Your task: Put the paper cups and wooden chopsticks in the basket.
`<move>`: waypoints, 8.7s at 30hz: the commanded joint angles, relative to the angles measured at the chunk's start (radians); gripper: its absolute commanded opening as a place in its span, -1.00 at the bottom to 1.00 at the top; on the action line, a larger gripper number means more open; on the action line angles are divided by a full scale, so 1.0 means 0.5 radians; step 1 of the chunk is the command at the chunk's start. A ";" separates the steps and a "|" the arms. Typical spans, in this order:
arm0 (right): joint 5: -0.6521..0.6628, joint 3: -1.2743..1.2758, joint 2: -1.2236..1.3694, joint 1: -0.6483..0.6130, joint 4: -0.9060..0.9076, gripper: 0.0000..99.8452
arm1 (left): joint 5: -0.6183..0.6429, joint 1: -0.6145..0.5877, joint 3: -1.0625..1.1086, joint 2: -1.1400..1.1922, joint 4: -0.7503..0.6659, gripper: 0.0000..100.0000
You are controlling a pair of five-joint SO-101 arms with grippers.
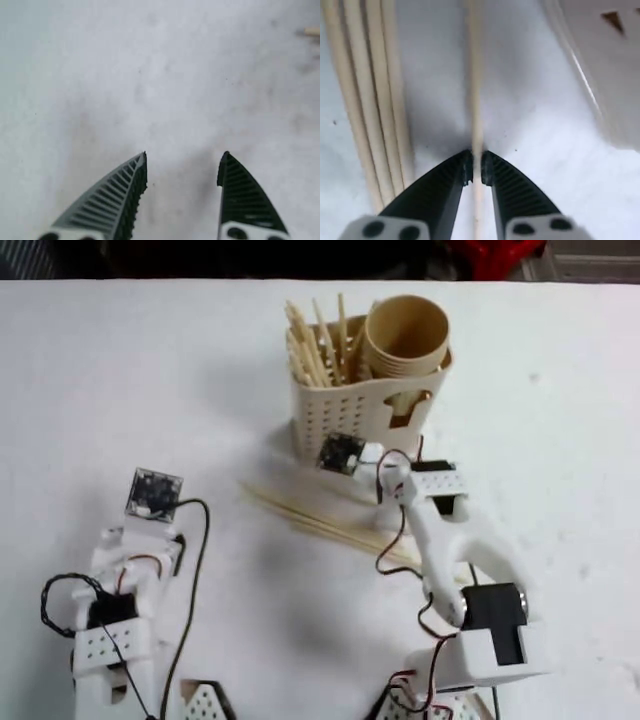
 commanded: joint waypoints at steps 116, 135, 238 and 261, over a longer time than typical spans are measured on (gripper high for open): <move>-0.761 0.040 -0.066 -0.692 -0.201 -0.81 | 0.009 -0.014 -0.009 -0.023 -0.043 -0.53; -0.985 0.215 -0.606 -0.695 -0.054 -0.97 | 0.009 -0.014 -0.009 -0.023 -0.043 -0.53; -1.835 -0.242 -0.879 -0.443 -1.751 -0.96 | 0.009 -0.014 -0.009 -0.023 -0.043 -0.53; -1.829 -0.141 -1.717 -0.459 0.041 -0.63 | 0.009 -0.014 -0.009 -0.023 -0.043 -0.53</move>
